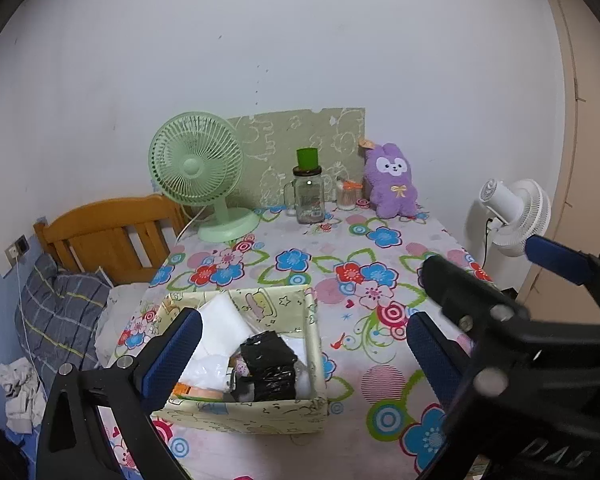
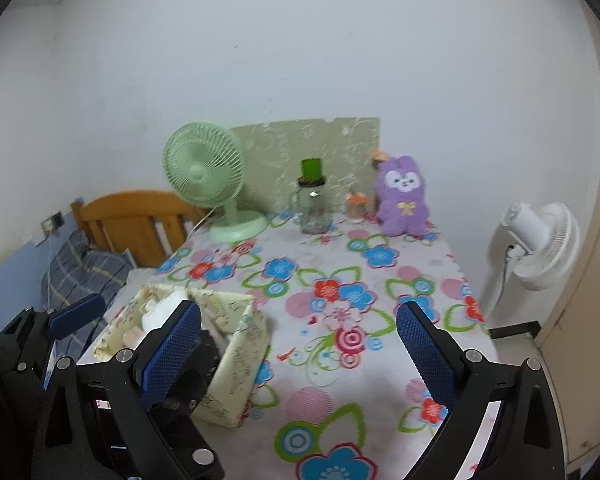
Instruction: Organize soft objects
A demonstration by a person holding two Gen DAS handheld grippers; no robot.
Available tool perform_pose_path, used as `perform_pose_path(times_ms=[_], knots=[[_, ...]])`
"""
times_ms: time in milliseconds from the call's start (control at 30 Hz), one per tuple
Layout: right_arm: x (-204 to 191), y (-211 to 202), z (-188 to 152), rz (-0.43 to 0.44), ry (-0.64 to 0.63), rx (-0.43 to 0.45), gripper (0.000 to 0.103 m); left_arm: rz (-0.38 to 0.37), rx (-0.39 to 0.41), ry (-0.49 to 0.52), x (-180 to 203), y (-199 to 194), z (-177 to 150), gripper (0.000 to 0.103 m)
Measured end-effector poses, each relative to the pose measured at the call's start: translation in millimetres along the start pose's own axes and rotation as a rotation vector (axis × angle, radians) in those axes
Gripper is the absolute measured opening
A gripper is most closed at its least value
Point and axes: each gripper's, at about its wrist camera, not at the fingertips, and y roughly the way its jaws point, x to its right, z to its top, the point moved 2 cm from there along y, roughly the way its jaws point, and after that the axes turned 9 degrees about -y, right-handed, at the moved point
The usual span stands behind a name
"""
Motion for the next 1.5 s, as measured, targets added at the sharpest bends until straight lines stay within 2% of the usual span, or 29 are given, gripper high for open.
perform_pose_path(times_ms=[133,267,667,1500], knots=[[19,-17,0,-0.073,0.055,0.043,0.1,-0.006,0.017,0.004,6,-7,2,0.103],[36,-30,-3,-0.098,0.098,0.054,0.1,-0.008,0.032,0.002,10,-14,2,0.103],[44,-57,-14,-0.168,0.076,0.083,0.101,0.0,0.092,-0.015,10,-36,7,0.103],[36,-70,-14,-0.154,0.062,0.115,0.103,0.008,0.116,-0.06,-3,-51,5,0.103]])
